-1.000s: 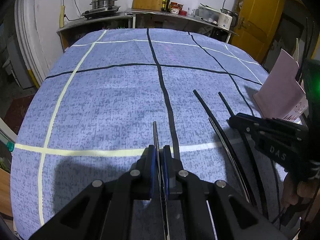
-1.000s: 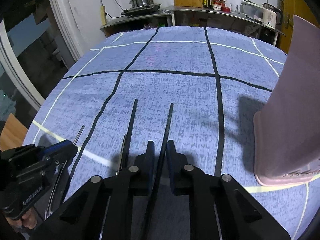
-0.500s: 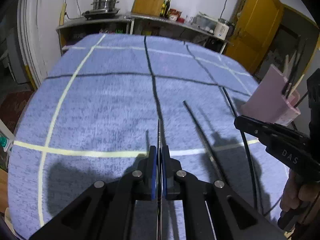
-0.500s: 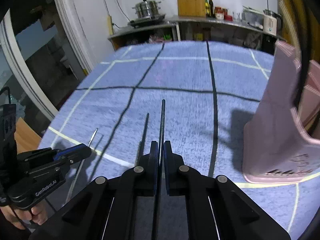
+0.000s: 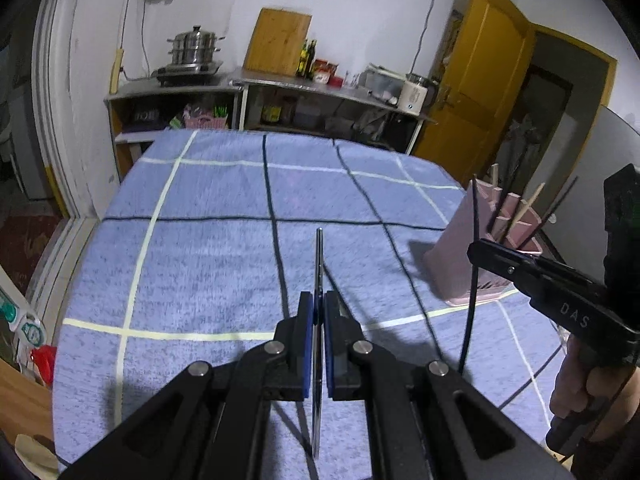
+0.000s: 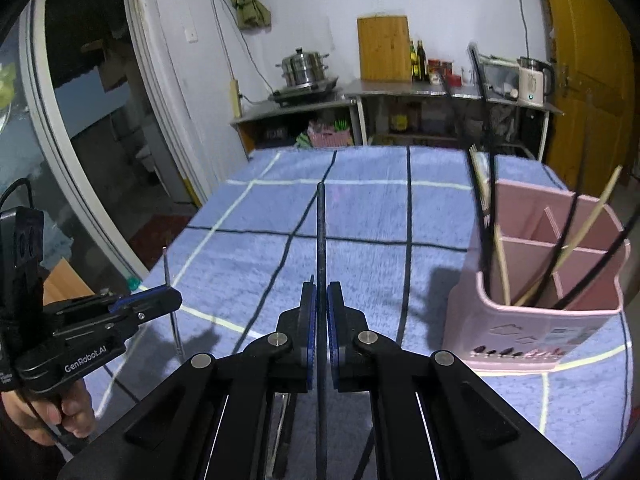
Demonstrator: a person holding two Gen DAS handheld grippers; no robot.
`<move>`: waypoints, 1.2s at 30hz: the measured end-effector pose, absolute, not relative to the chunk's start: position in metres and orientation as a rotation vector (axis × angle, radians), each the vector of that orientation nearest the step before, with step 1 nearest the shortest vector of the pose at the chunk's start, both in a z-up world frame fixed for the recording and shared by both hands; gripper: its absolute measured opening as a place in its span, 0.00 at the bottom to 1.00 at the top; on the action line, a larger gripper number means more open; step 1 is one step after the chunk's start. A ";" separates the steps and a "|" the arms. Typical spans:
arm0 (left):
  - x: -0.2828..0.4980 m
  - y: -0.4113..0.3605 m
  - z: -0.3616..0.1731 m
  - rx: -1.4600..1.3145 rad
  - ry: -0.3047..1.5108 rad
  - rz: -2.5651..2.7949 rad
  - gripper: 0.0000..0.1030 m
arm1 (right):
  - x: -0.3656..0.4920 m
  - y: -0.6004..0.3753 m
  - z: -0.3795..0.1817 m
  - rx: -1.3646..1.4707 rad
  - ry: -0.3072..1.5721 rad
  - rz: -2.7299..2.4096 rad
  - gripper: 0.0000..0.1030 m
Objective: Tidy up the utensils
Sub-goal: 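Lift the black chopstick upright with the right tool, then carry the black chopstick into the pink holder and open the right tool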
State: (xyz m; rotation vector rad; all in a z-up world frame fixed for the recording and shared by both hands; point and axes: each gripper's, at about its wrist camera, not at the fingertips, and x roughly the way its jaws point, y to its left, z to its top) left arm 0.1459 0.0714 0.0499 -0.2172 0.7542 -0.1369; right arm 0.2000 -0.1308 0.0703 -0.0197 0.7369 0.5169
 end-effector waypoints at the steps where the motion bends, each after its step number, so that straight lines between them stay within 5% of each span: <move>1: 0.144 0.070 0.054 -0.216 0.748 -0.142 0.05 | 0.197 -0.134 0.075 -0.017 0.726 0.518 0.05; 36: 0.160 -0.040 0.126 -0.182 0.670 -0.408 0.05 | 0.152 -0.253 0.147 0.089 0.562 0.356 0.05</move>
